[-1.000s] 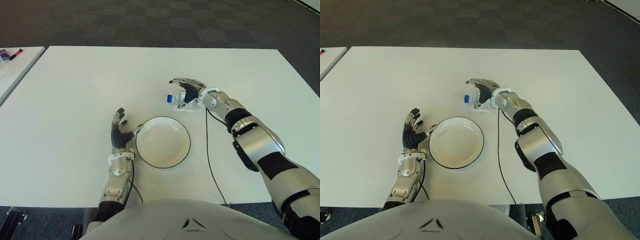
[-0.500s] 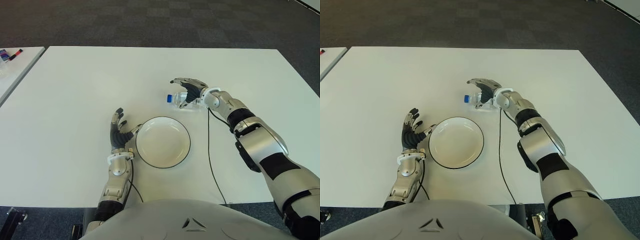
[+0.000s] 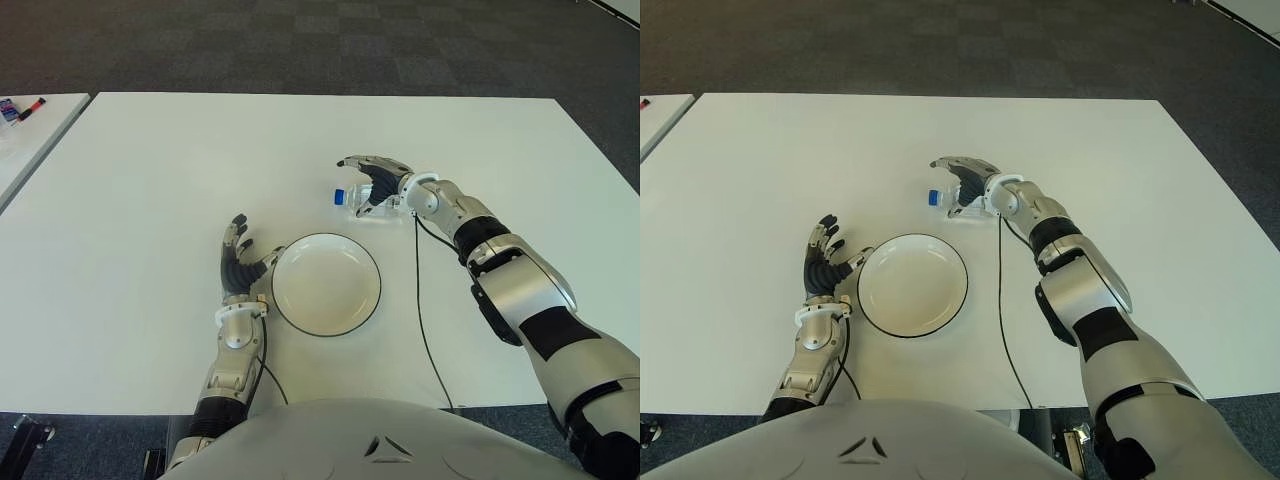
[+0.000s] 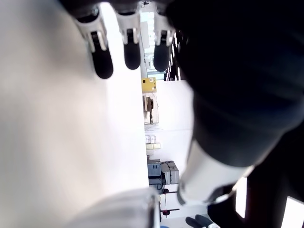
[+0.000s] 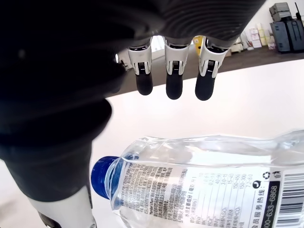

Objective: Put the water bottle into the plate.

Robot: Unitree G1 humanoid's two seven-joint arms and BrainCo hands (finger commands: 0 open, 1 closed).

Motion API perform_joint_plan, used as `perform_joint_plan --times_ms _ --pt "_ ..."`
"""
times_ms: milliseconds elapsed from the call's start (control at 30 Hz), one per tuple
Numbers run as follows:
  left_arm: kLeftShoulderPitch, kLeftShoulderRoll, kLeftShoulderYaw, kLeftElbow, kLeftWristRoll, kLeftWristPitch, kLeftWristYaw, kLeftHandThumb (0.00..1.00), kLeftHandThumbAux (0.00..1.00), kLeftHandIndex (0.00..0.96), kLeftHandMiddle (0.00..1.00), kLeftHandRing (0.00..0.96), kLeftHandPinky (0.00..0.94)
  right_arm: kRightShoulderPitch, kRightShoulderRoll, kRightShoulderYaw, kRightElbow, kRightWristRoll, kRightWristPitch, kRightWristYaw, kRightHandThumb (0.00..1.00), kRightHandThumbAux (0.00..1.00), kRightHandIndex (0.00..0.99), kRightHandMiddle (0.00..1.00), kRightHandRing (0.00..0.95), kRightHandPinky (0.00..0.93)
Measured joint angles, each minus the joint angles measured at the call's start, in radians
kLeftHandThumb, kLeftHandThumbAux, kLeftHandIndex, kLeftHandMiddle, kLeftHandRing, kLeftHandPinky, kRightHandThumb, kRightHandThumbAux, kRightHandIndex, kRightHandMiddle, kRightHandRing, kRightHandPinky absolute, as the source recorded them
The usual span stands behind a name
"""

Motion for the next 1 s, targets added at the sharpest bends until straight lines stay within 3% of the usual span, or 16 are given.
perform_joint_plan --times_ms 333,1000 --pt "-0.004 0.000 0.006 0.003 -0.010 -0.001 -0.002 0.000 0.971 0.140 0.134 0.123 0.154 0.003 -0.001 -0.002 -0.017 0.005 0.029 0.013 0.000 0.872 0.000 0.049 0.078 0.148" --pt "-0.004 0.000 0.011 0.004 -0.030 -0.009 -0.027 0.000 0.977 0.145 0.142 0.127 0.155 0.010 -0.007 -0.006 -0.045 0.004 0.170 -0.002 0.000 0.892 0.000 0.056 0.080 0.151"
